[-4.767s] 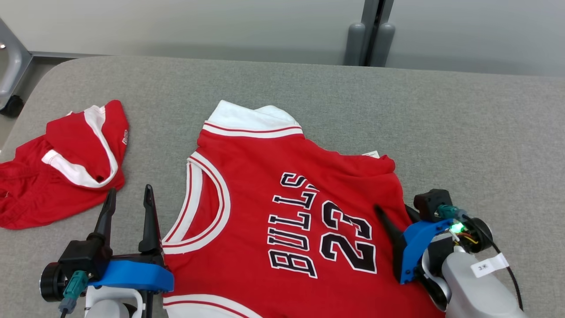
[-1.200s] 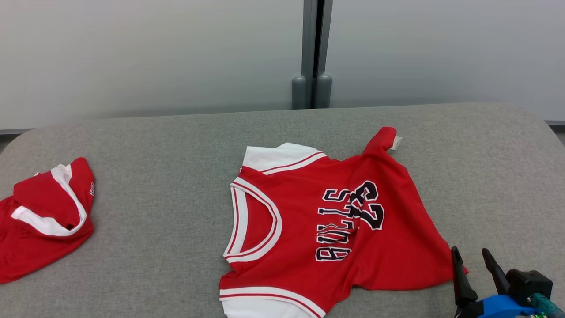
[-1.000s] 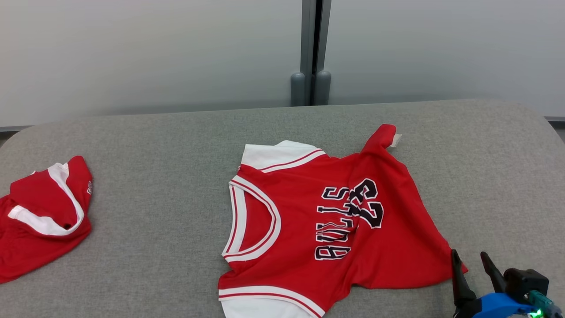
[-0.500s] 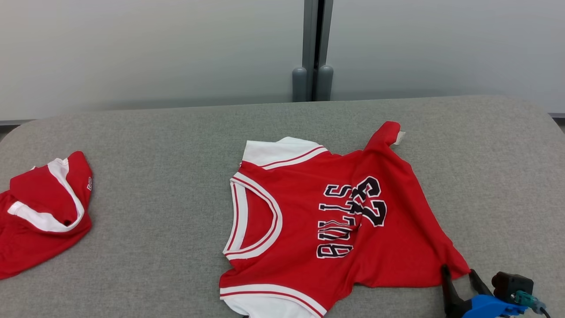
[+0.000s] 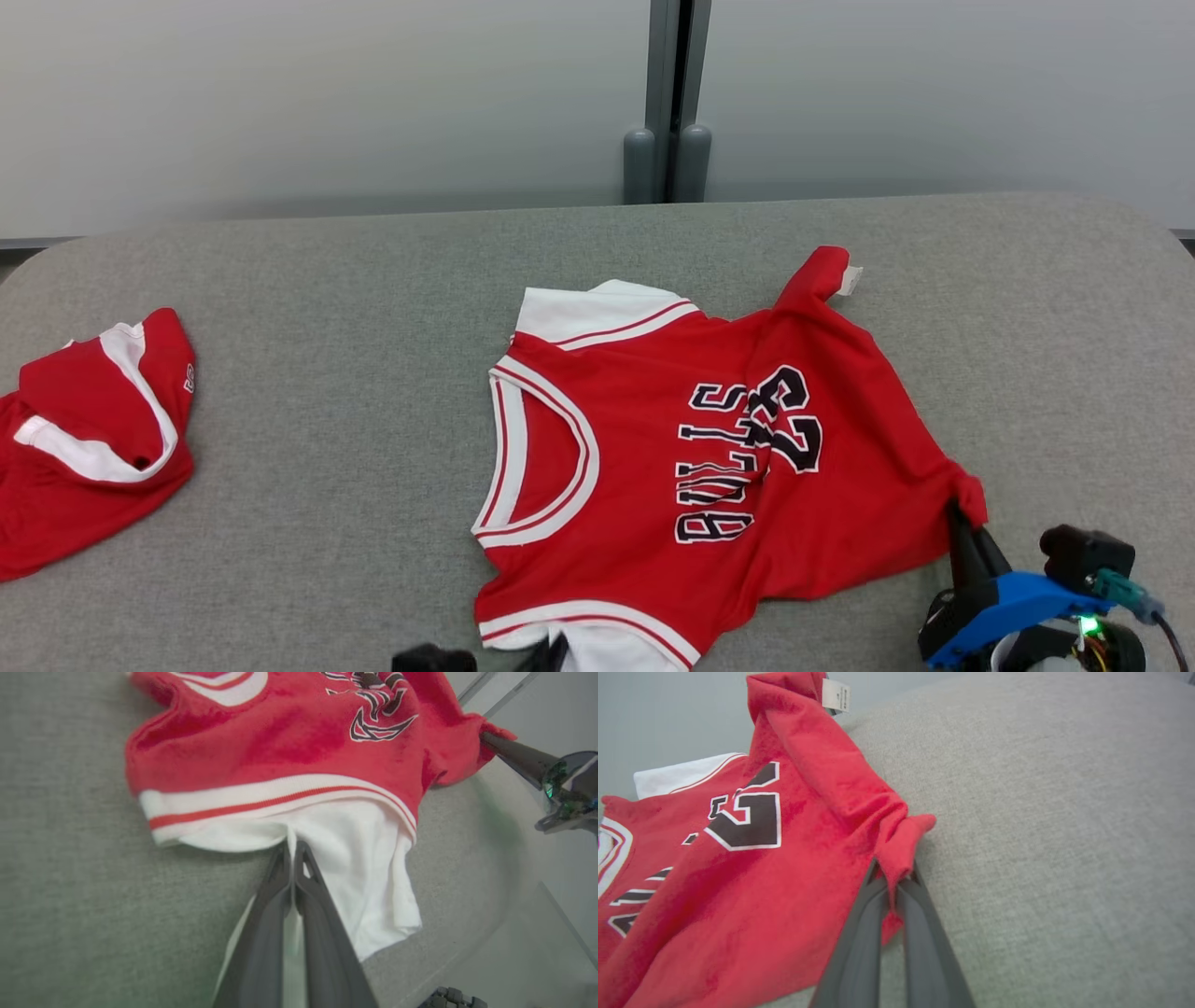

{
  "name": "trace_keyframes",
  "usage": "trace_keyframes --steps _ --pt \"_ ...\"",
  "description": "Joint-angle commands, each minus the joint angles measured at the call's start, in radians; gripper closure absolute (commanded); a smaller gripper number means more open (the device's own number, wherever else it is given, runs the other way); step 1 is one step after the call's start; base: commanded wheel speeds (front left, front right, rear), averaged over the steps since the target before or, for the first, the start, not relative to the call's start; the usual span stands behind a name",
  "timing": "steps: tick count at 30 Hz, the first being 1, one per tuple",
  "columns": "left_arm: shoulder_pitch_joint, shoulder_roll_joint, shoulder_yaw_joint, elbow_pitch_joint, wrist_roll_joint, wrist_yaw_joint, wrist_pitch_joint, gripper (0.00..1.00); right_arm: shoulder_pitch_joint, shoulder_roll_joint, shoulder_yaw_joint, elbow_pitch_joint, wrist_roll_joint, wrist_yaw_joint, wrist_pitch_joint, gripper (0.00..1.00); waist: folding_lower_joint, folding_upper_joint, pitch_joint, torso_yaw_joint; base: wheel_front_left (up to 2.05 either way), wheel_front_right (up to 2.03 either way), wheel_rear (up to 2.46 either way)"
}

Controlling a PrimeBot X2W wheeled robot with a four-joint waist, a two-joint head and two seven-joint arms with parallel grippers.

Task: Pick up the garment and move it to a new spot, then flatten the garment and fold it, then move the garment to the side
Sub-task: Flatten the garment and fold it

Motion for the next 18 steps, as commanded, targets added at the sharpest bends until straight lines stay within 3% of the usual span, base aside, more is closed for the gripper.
trace_keyframes --steps 1,9,18 --pt "-0.044 -0.003 0.037 -0.025 -0.044 -0.001 -0.020 1.00 0.004 -0.001 -0.001 -0.054 0.009 0.000 -0.001 1.00 0.0000 -0.0001 0.004 0.000 0.00 0.00 0.00" --pt "-0.263 0.028 0.192 -0.146 -0.158 -0.001 -0.049 1.00 -0.129 -0.037 0.050 -0.214 0.012 0.000 -0.001 1.00 0.0000 -0.0001 0.070 0.005 0.00 0.00 0.00" --pt "-0.773 0.076 0.327 -0.079 -0.194 -0.001 0.029 1.00 -0.626 -0.089 0.161 -0.101 0.016 0.000 0.027 1.00 0.0000 -0.0001 0.243 0.000 0.00 0.00 0.00"
